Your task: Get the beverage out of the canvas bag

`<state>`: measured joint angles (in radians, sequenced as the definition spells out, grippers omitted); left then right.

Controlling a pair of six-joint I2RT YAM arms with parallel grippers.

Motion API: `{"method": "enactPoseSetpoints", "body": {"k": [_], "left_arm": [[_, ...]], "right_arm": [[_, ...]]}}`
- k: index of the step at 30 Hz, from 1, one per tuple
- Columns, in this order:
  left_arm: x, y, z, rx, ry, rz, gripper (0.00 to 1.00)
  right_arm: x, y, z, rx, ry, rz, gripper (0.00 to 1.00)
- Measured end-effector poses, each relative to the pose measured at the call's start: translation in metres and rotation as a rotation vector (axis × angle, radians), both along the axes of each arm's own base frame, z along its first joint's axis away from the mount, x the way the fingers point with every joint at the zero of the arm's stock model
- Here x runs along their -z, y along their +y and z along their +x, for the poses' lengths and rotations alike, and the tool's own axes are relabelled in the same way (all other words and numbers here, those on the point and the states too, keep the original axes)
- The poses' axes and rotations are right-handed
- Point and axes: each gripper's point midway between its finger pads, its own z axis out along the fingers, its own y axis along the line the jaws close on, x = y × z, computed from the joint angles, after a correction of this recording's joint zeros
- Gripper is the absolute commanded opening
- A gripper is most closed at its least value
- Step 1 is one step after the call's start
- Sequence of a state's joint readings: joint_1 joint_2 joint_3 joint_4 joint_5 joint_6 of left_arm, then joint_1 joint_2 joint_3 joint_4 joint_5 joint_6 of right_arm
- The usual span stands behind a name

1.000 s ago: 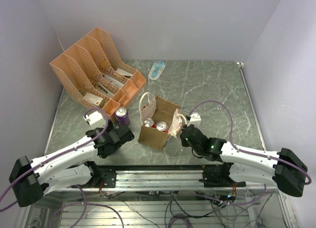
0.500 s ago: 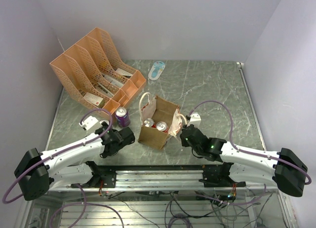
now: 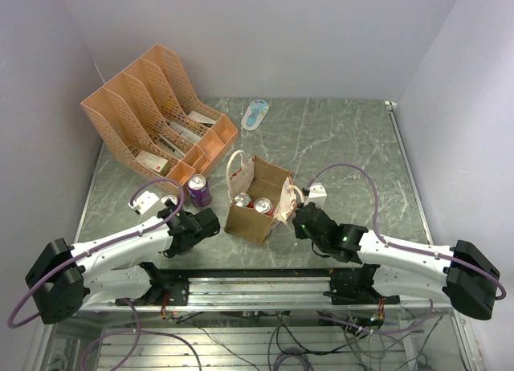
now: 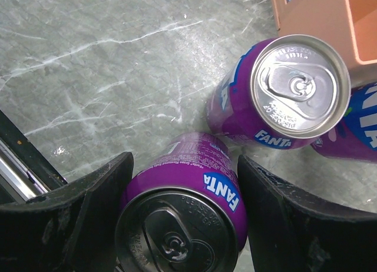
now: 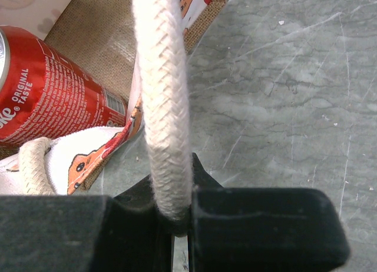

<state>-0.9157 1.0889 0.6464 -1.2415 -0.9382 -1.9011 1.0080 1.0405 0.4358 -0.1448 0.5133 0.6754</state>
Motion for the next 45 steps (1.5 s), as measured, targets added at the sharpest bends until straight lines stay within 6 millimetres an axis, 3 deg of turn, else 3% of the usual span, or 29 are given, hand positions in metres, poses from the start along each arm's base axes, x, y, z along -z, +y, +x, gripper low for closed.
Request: {"method": "enactPoseSetpoints", "body": {"k": [3, 10, 12, 21, 28, 34, 37, 41, 45], "left_arm": [[0.004, 0.001, -0.002, -0.001, 0.009, 0.003, 0.26], [0.011, 0.000, -0.003, -0.008, 0.035, 0.025, 0.91], [0.011, 0.000, -0.003, -0.008, 0.036, 0.025, 0.99], [-0.005, -0.007, 0.002, 0.027, -0.030, -0.064, 1.00], [-0.045, -0.012, 0.007, 0.077, -0.149, -0.196, 1.00], [-0.093, -0.019, 0.012, 0.230, -0.281, -0.282, 1.00], [-0.119, -0.033, 0.015, 0.375, -0.352, -0.318, 1.00], [-0.153, -0.068, 0.021, 0.597, -0.439, -0.363, 0.98], [-0.162, -0.108, 0.028, 0.786, -0.420, -0.338, 0.93]], "right_arm": [[0.000, 0.000, 0.000, -0.001, 0.000, 0.000, 0.06], [0.000, 0.000, 0.000, -0.001, 0.000, 0.000, 0.06], [0.000, 0.000, 0.000, -0.001, 0.000, 0.000, 0.06], [0.000, 0.000, 0.000, -0.001, 0.000, -0.001, 0.06], [0.000, 0.000, 0.000, -0.001, -0.002, -0.001, 0.06], [0.000, 0.000, 0.000, -0.002, -0.002, -0.002, 0.08], [0.000, 0.001, -0.001, -0.006, -0.003, -0.003, 0.18], [0.000, 0.000, -0.001, -0.009, -0.004, -0.009, 0.31], [0.000, 0.001, -0.002, -0.015, -0.005, -0.015, 0.46]]}}
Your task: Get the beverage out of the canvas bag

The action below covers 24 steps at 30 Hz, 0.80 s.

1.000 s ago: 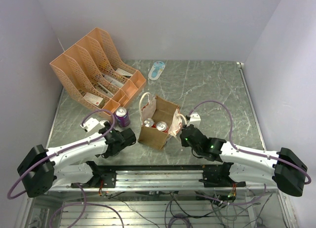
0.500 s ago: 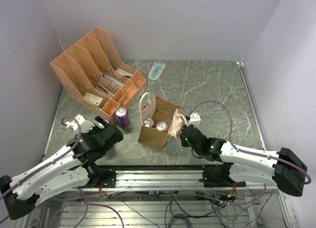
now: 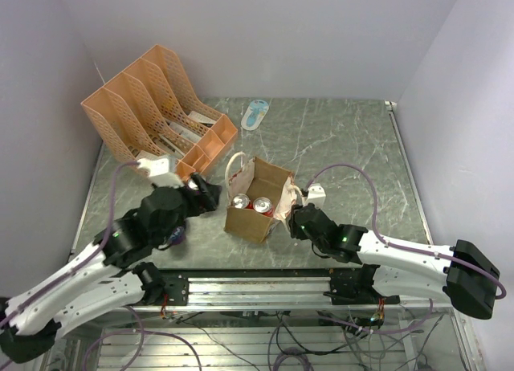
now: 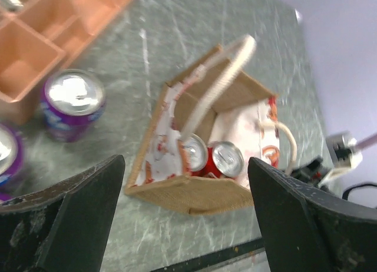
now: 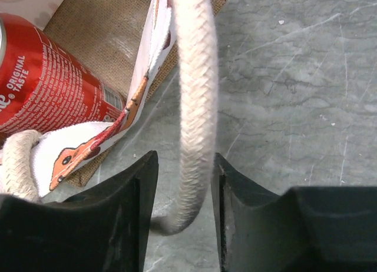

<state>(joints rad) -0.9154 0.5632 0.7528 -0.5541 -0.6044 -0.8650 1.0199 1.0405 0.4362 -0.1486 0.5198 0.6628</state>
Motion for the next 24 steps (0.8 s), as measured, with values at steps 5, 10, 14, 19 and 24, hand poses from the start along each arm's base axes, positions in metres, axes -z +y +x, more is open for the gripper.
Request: {"method": "enactPoseSetpoints", "body": {"k": [5, 10, 14, 19, 24], "left_arm": [[0.007, -0.071, 0.011, 0.254, 0.032, 0.088, 0.94], [0.020, -0.116, 0.001, 0.450, 0.037, 0.100, 0.94], [0.020, -0.138, -0.007, 0.538, 0.021, 0.105, 0.92], [0.044, -0.154, -0.002, 0.558, 0.083, 0.172, 0.90], [0.068, -0.167, 0.008, 0.549, 0.147, 0.234, 0.83]], "right_arm": [[0.001, -0.001, -0.001, -0.009, 0.000, -0.012, 0.65], [-0.001, 0.000, -0.002, -0.020, -0.005, -0.012, 0.69], [-0.005, 0.001, -0.003, -0.026, -0.014, -0.003, 0.69], [-0.005, 0.001, -0.003, -0.030, -0.016, -0.005, 0.69], [-0.005, 0.002, -0.003, -0.032, -0.017, -0.005, 0.72]]}}
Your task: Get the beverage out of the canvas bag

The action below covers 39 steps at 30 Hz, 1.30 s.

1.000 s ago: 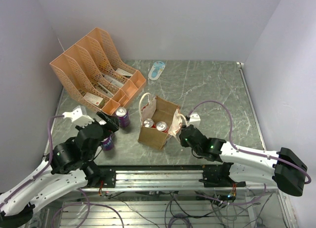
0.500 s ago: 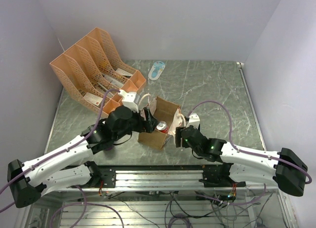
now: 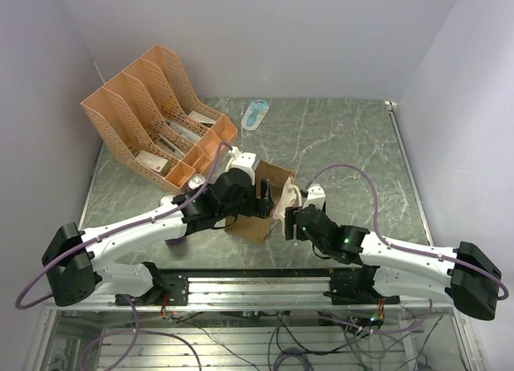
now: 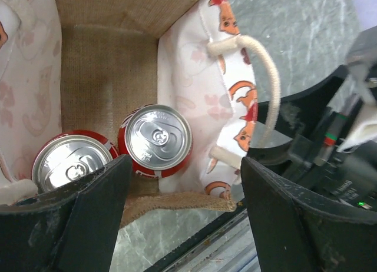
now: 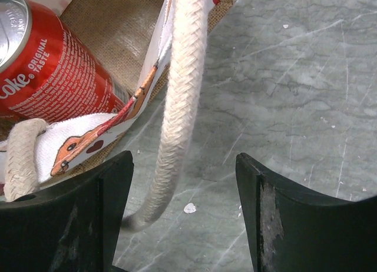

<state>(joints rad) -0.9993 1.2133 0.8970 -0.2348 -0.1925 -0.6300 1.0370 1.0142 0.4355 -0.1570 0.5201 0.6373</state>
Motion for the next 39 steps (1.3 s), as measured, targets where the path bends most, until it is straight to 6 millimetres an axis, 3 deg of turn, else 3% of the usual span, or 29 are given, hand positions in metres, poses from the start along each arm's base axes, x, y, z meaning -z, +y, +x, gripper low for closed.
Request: {"method": "enactPoseSetpoints", "body": {"k": [7, 15, 21, 26, 32, 35, 39], "left_arm": [[0.032, 0.012, -0.012, -0.028, 0.057, 0.012, 0.82], [0.035, 0.013, -0.035, -0.015, 0.118, -0.163, 0.81], [0.045, 0.012, -0.038, -0.028, 0.151, -0.199, 0.80], [0.046, 0.011, -0.038, -0.033, 0.153, -0.210, 0.80], [0.048, 0.010, -0.038, -0.032, 0.156, -0.208, 0.80], [0.048, 0.010, -0.038, -0.031, 0.156, -0.208, 0.80], [0.049, 0.010, -0.038, -0.029, 0.155, -0.204, 0.80]], "right_arm": [[-0.006, -0.001, -0.002, -0.008, -0.012, 0.022, 0.86], [-0.017, 0.003, -0.009, -0.041, -0.005, 0.070, 0.92], [-0.056, 0.021, -0.004, -0.008, -0.002, 0.194, 0.94], [-0.080, 0.028, 0.004, 0.038, -0.020, 0.262, 0.94], [-0.059, 0.029, 0.006, 0.063, 0.024, 0.204, 0.94], [-0.060, 0.027, 0.008, 0.078, 0.019, 0.194, 0.94], [-0.066, 0.025, 0.014, 0.093, 0.000, 0.191, 0.76]]}}
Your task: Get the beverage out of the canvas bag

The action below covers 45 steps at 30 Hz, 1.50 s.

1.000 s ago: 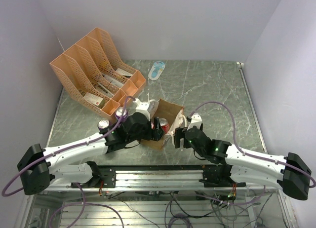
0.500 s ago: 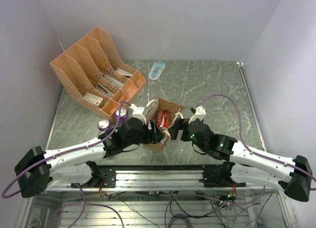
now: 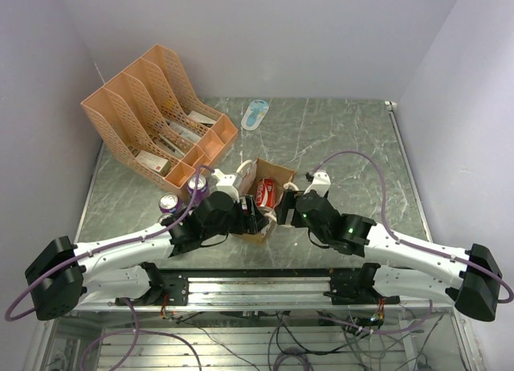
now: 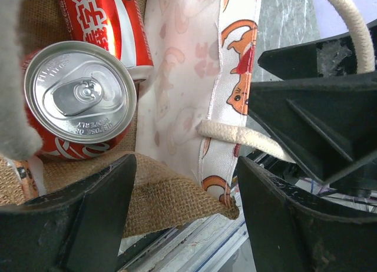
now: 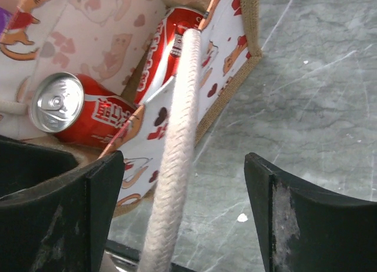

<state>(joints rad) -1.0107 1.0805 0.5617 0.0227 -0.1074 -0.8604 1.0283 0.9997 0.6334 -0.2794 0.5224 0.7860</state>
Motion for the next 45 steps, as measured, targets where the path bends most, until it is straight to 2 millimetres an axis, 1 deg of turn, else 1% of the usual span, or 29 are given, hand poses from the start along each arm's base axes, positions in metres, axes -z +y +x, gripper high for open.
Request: {"method": "enactPoseSetpoints", "body": {"k": [2, 5, 9, 11, 13, 15, 18, 20, 24, 26, 29, 34, 40, 45], "left_arm": [[0.000, 0.000, 0.000, 0.002, -0.002, 0.004, 0.80], [-0.003, 0.001, 0.000, 0.009, -0.006, 0.020, 0.82], [-0.010, 0.004, 0.001, 0.021, -0.021, 0.067, 0.84], [-0.018, 0.005, 0.004, 0.024, -0.040, 0.094, 0.85], [-0.031, 0.006, 0.008, 0.023, -0.073, 0.120, 0.86], [-0.042, 0.009, 0.015, 0.010, -0.103, 0.155, 0.86], [-0.047, 0.012, 0.025, -0.014, -0.128, 0.229, 0.85], [-0.042, 0.014, 0.031, -0.024, -0.132, 0.285, 0.85], [-0.019, 0.019, 0.038, -0.026, -0.116, 0.409, 0.84], [-0.013, 0.020, 0.041, -0.030, -0.116, 0.448, 0.84], [-0.012, 0.022, 0.046, -0.040, -0.125, 0.490, 0.85], [-0.011, 0.032, 0.052, -0.056, -0.143, 0.569, 0.85], [-0.009, 0.042, 0.054, -0.059, -0.158, 0.626, 0.86], [-0.011, 0.048, 0.055, -0.074, -0.168, 0.648, 0.86]], "right_arm": [[0.003, -0.001, 0.002, 0.006, 0.001, -0.016, 0.67], [0.014, -0.005, 0.000, 0.012, 0.018, -0.043, 0.56], [0.042, -0.017, -0.011, 0.004, 0.065, -0.087, 0.50], [0.056, -0.024, -0.018, -0.004, 0.092, -0.104, 0.47], [0.064, -0.027, -0.023, -0.016, 0.107, -0.105, 0.42], [0.069, -0.027, -0.026, -0.029, 0.116, -0.103, 0.35], [0.070, -0.023, -0.027, -0.052, 0.117, -0.094, 0.26], [0.070, -0.019, -0.026, -0.065, 0.116, -0.089, 0.24], [0.074, -0.014, -0.025, -0.080, 0.117, -0.094, 0.24], [0.074, -0.012, -0.025, -0.087, 0.115, -0.093, 0.24], [0.073, -0.011, -0.025, -0.099, 0.108, -0.088, 0.24], [0.070, -0.012, -0.025, -0.106, 0.091, -0.073, 0.24], [0.067, -0.010, -0.025, -0.113, 0.080, -0.064, 0.24], [0.070, -0.009, -0.025, -0.120, 0.084, -0.076, 0.24]]}}
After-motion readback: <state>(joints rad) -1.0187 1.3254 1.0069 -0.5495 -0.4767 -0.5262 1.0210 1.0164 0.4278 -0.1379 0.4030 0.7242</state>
